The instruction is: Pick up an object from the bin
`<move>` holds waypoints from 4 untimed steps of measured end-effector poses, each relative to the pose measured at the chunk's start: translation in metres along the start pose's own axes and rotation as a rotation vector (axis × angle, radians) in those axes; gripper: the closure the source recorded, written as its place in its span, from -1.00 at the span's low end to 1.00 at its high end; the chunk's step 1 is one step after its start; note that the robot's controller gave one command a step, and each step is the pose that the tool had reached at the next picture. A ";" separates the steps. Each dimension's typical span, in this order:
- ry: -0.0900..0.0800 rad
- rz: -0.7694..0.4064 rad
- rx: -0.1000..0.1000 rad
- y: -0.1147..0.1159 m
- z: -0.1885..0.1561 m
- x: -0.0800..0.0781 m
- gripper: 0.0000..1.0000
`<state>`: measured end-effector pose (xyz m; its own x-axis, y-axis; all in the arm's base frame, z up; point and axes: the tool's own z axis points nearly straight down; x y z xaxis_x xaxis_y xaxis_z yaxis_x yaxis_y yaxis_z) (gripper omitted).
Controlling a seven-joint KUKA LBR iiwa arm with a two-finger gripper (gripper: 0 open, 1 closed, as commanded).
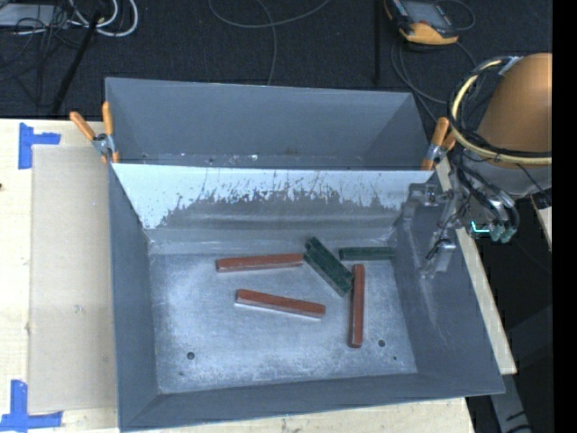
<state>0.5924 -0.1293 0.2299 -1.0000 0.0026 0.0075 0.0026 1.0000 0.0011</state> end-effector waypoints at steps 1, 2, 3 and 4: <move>-0.013 -0.048 0.002 0.015 -0.030 -0.028 -1.00; 0.002 -0.088 -0.002 0.101 0.098 -0.006 -1.00; -0.007 -0.123 0.001 0.129 0.161 -0.029 -1.00; -0.010 -0.123 0.001 0.128 0.159 -0.029 1.00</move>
Offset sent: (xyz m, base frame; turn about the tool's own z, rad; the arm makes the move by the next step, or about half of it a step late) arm 0.0269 0.0146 0.0293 -0.0502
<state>0.6201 -0.0009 0.0705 -0.9928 -0.1198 -0.0024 -0.1198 0.9928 0.0003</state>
